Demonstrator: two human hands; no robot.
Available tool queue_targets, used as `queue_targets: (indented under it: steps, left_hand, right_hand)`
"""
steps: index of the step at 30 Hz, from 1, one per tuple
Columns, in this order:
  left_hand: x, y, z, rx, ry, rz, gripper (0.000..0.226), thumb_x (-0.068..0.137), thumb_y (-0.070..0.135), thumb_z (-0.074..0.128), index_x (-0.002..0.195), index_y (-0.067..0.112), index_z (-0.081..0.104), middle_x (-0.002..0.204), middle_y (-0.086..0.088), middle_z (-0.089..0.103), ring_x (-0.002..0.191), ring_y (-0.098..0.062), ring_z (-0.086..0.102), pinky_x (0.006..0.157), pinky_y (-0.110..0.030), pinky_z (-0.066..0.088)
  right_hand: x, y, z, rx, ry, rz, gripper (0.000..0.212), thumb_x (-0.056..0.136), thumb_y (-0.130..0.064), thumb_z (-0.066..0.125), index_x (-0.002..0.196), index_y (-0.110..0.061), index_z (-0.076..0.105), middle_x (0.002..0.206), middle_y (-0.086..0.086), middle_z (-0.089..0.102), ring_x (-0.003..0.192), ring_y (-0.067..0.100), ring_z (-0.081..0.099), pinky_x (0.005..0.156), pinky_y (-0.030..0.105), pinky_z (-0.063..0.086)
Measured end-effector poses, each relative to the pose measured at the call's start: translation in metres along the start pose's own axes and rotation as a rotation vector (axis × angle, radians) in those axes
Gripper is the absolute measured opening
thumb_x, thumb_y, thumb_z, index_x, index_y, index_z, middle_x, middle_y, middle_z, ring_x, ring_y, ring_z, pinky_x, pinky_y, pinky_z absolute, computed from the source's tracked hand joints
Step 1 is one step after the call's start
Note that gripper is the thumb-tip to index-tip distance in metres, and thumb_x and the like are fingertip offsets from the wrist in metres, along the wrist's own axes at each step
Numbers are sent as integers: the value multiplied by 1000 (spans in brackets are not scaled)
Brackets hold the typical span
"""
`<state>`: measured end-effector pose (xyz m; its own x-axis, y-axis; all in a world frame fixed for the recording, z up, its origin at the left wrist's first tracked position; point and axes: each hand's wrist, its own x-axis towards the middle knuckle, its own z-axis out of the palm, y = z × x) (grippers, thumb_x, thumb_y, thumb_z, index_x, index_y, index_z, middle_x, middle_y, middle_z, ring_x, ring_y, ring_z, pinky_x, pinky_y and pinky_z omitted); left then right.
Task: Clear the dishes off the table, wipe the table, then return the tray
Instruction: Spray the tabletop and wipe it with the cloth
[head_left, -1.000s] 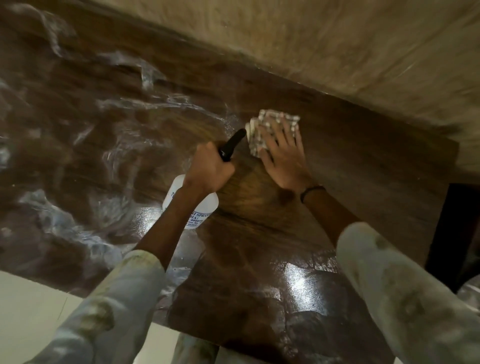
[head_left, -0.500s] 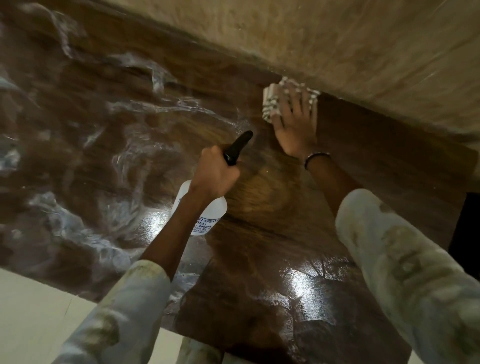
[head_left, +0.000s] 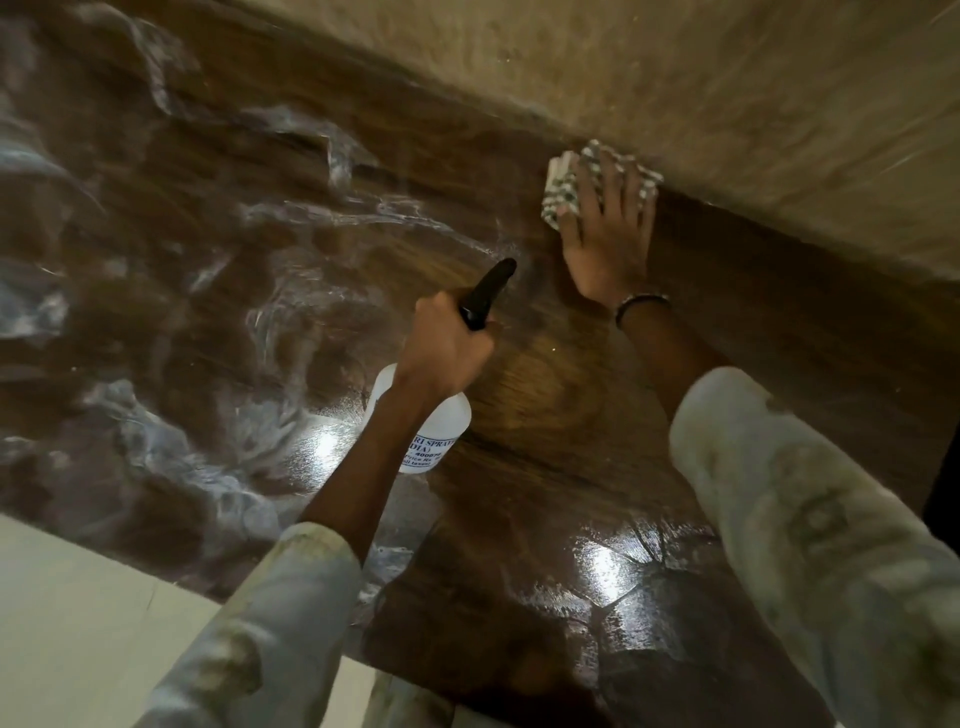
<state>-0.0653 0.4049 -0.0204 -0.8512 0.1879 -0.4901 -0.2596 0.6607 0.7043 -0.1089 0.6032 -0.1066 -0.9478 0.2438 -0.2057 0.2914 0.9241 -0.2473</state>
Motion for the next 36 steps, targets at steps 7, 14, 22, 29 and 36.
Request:
queue_targets:
  steps: [7,14,22,29,36]
  left_hand:
    - [5,-10,-4,11,14,-58,14,87,12,60,99,4,62,63,1,53,51,-11,50,49,-18,38]
    - [11,-15,-11,110,-55,-39,21,83,4,59,102,-2,61,70,-8,61,49,-11,51,41,-15,41]
    - [28,-3,-22,116,-25,-5,20,81,4,59,100,-2,61,72,-11,59,52,-13,50,49,-22,40]
    - [48,4,-34,115,4,-19,34,81,13,63,108,-6,56,83,-16,59,62,-19,55,55,-26,44]
    - [54,-7,-53,114,89,9,18,81,8,60,94,-4,64,70,-14,58,54,-21,52,43,-18,37]
  right_hand:
    - [-74,15,9,-19,-41,-297,53,103,-41,29,153,-26,21,162,1,14,150,23,4,120,47,3]
    - [-88,18,13,-3,-28,-240,53,102,-42,27,153,-27,19,162,-1,14,150,21,3,119,45,1]
    - [-88,18,14,-12,-12,-238,53,102,-42,28,152,-27,21,161,-1,15,150,21,3,119,45,2]
    - [-69,27,7,-53,-59,-348,53,101,-43,30,152,-27,24,161,-1,16,150,22,6,119,48,6]
    - [8,-19,4,-9,-5,-105,55,101,-41,26,154,-28,16,163,-2,7,150,23,-1,120,47,0]
